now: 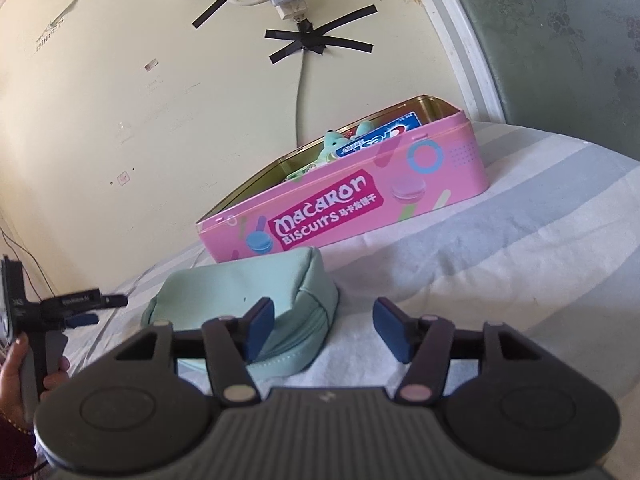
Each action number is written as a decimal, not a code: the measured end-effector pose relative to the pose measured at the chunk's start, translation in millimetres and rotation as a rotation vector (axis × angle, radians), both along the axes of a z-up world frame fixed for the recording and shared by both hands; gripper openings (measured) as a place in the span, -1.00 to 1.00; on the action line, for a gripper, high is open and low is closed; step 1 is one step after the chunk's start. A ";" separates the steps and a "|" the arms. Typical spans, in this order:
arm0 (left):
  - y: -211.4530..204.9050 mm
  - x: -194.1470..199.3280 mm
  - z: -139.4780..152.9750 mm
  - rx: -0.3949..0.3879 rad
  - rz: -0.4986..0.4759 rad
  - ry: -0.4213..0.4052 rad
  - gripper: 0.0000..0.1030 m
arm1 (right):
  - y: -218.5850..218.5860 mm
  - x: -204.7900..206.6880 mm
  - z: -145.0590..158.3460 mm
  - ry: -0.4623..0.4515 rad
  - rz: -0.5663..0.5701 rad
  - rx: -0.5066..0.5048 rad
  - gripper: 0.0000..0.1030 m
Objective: Organize objects
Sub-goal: 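Carry the teal pouch with the right gripper toward the pink tin, then lower the teal pouch into the pink tin and open the right gripper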
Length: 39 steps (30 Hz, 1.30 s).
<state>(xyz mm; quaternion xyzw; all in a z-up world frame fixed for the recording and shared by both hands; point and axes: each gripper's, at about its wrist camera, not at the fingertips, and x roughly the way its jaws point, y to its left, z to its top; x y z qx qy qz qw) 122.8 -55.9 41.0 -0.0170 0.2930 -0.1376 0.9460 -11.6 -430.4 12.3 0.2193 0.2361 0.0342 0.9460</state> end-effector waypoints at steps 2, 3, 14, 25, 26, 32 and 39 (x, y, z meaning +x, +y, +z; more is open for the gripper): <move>-15.6 -4.3 3.4 -0.019 -0.066 -0.004 0.97 | 4.6 -0.6 1.8 -0.003 0.013 -0.013 0.10; -23.5 -6.3 4.3 -0.028 -0.091 -0.005 0.97 | 7.2 -0.4 2.5 -0.004 0.020 -0.024 0.10; -81.7 2.6 -26.6 -0.033 -0.233 0.144 0.83 | 19.5 25.6 7.3 0.023 0.027 -0.178 0.41; -95.3 -43.0 18.7 -0.074 -0.248 -0.036 0.53 | 16.8 4.2 20.9 -0.068 0.067 -0.182 -0.22; -98.7 -43.3 29.4 -0.085 -0.248 -0.066 0.53 | 14.9 2.4 29.4 -0.096 0.057 -0.188 -0.22; -140.0 -5.5 72.8 -0.073 -0.279 -0.180 0.53 | -15.1 32.7 75.2 -0.214 -0.023 -0.229 -0.22; -188.0 75.0 51.0 -0.035 -0.225 -0.055 0.51 | -55.5 118.2 70.6 -0.127 -0.093 -0.224 -0.22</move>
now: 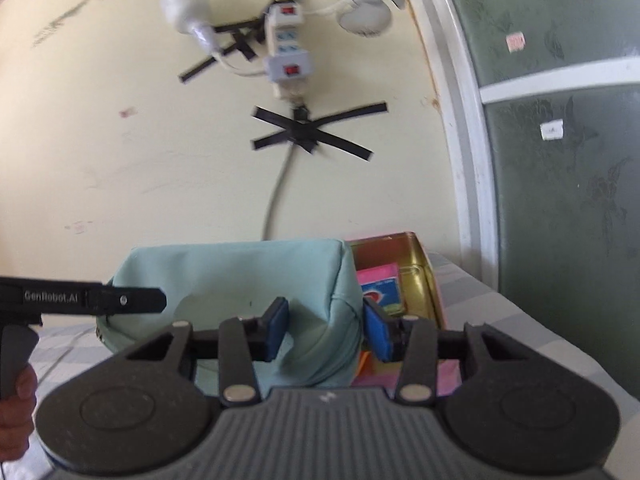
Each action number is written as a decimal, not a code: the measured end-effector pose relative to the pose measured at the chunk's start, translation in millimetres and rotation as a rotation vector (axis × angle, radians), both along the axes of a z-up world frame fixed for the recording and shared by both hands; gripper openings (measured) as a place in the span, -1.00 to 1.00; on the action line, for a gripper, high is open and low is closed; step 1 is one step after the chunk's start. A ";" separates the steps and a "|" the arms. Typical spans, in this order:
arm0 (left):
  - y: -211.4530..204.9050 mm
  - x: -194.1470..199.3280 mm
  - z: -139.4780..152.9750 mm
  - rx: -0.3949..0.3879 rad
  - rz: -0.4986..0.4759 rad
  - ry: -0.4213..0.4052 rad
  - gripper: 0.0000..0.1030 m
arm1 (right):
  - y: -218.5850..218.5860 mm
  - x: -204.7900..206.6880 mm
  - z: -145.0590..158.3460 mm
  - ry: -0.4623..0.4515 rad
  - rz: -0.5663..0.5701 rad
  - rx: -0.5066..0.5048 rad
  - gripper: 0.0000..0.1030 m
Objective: Organize objects
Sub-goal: 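Lower the teal pouch into the pink tin and open the right gripper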
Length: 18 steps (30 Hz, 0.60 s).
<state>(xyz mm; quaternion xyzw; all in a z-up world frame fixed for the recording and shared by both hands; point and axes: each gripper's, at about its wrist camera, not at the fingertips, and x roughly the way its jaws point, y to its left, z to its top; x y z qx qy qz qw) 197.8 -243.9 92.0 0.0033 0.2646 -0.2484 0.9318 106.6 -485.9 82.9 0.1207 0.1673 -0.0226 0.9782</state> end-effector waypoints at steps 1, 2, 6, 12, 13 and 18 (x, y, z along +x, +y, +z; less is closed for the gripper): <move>-3.9 8.8 -3.5 0.008 0.011 0.014 0.51 | -1.7 9.9 -2.2 0.006 -0.006 -0.011 -0.22; -9.0 16.0 -6.6 0.014 0.022 0.025 0.51 | -2.7 18.5 -3.9 0.013 -0.010 -0.024 -0.22; -25.0 35.6 -16.6 0.067 0.067 0.034 0.54 | -4.2 50.4 -16.0 0.051 -0.047 -0.087 -0.17; -31.7 28.0 -18.8 0.127 0.086 -0.007 0.66 | -23.1 58.0 -30.0 0.016 -0.150 -0.035 0.16; -31.2 23.3 -18.0 0.133 0.087 -0.018 0.68 | -23.8 53.0 -30.2 0.006 -0.156 -0.026 0.15; -28.1 -3.9 -11.5 0.155 0.080 -0.074 0.68 | -19.3 26.9 -26.3 -0.031 -0.168 -0.002 0.17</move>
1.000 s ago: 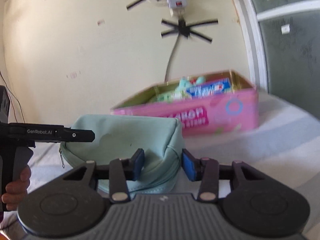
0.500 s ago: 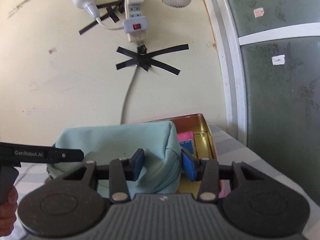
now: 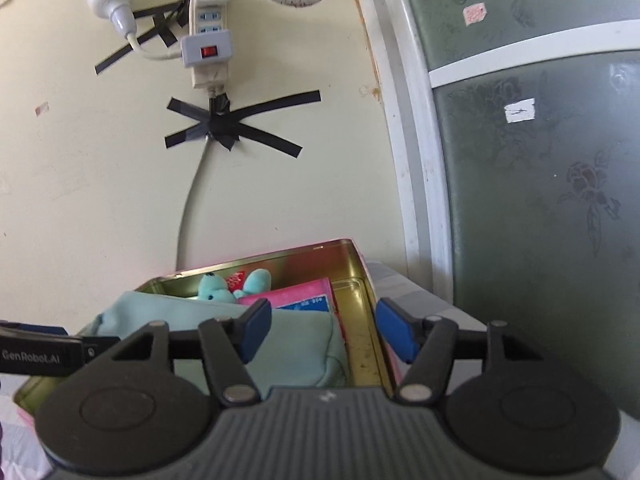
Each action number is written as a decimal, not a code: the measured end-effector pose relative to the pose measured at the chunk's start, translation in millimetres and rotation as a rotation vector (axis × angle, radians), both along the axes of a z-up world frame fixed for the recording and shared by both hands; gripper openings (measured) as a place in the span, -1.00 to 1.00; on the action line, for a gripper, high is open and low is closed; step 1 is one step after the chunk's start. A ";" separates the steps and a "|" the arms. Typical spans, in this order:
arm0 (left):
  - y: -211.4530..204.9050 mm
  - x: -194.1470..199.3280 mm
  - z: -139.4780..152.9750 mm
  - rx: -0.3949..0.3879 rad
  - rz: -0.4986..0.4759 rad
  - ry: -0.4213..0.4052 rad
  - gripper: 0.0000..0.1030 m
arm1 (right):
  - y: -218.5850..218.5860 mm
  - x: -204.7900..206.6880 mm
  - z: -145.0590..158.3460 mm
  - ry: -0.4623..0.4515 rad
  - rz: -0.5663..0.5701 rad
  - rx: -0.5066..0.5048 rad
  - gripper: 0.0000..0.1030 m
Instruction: Organize objects
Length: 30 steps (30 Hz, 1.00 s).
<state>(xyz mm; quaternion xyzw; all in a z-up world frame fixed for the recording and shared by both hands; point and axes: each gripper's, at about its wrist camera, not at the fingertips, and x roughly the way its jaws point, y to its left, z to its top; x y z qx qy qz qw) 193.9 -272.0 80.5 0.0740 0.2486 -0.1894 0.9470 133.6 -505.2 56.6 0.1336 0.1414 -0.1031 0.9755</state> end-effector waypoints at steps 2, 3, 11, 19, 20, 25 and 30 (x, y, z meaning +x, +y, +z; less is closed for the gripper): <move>3.8 -18.0 2.8 0.003 -0.010 -0.031 0.68 | 5.2 -13.2 0.7 -0.014 0.000 0.013 0.17; 5.9 -27.7 4.3 0.005 -0.014 -0.048 0.68 | 8.2 -19.9 0.7 -0.020 0.002 0.020 0.17; 23.6 -89.2 6.8 0.014 -0.057 -0.117 0.74 | 39.7 -72.0 -3.1 -0.031 0.015 0.083 0.19; 49.1 -113.8 -13.9 -0.011 -0.045 -0.040 0.74 | 65.1 -103.7 -14.3 0.037 0.024 0.144 0.24; 52.4 -114.9 -16.9 -0.012 -0.040 -0.028 0.74 | 67.0 -106.5 -16.4 0.047 0.028 0.149 0.25; 67.6 -118.0 -28.5 -0.013 -0.011 0.014 0.75 | 81.7 -119.2 -25.9 0.092 0.055 0.138 0.26; 81.8 -120.0 -33.0 -0.024 0.016 0.049 0.78 | 95.6 -127.0 -20.1 0.094 0.090 0.135 0.31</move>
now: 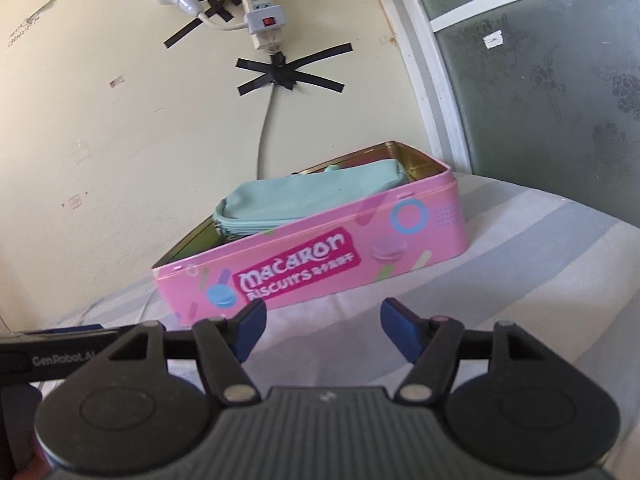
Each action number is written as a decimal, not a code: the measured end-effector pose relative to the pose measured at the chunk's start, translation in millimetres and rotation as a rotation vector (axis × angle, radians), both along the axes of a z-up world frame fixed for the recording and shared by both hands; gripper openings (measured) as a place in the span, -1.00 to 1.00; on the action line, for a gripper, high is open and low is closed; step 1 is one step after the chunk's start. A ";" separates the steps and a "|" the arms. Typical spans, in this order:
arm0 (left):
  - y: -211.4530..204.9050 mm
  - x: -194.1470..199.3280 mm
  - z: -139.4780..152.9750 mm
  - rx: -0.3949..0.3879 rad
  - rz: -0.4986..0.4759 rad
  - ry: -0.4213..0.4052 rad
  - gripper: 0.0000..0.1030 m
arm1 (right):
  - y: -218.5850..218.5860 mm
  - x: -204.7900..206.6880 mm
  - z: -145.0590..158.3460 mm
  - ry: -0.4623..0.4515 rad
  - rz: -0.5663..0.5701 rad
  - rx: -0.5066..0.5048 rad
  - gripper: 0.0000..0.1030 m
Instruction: Organize objects
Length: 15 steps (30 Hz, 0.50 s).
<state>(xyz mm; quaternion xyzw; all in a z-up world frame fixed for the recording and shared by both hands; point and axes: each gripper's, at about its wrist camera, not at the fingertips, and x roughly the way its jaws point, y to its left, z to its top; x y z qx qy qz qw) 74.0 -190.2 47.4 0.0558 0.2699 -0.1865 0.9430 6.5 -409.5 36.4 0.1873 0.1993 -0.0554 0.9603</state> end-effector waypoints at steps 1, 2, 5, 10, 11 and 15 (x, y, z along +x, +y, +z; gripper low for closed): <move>3.0 -1.1 0.0 -0.002 0.005 0.000 0.83 | 2.7 -1.6 2.4 -0.004 0.007 -0.001 0.38; 5.6 -2.3 0.5 -0.004 0.009 -0.004 0.91 | 5.1 -3.1 4.4 -0.008 0.014 -0.001 0.43; 13.5 -7.4 2.6 -0.007 0.024 -0.026 1.00 | 13.1 -7.7 11.5 -0.017 0.034 0.000 0.51; 21.0 -8.9 1.0 -0.003 0.024 -0.009 1.00 | 22.2 -11.7 18.0 -0.013 0.045 0.032 0.82; 21.9 -9.1 -0.1 -0.003 0.023 -0.003 1.00 | 22.9 -11.7 18.7 -0.010 0.047 0.043 0.86; 24.3 -10.0 -5.3 0.032 0.034 0.015 1.00 | 27.6 -11.0 23.4 0.011 0.047 0.069 0.99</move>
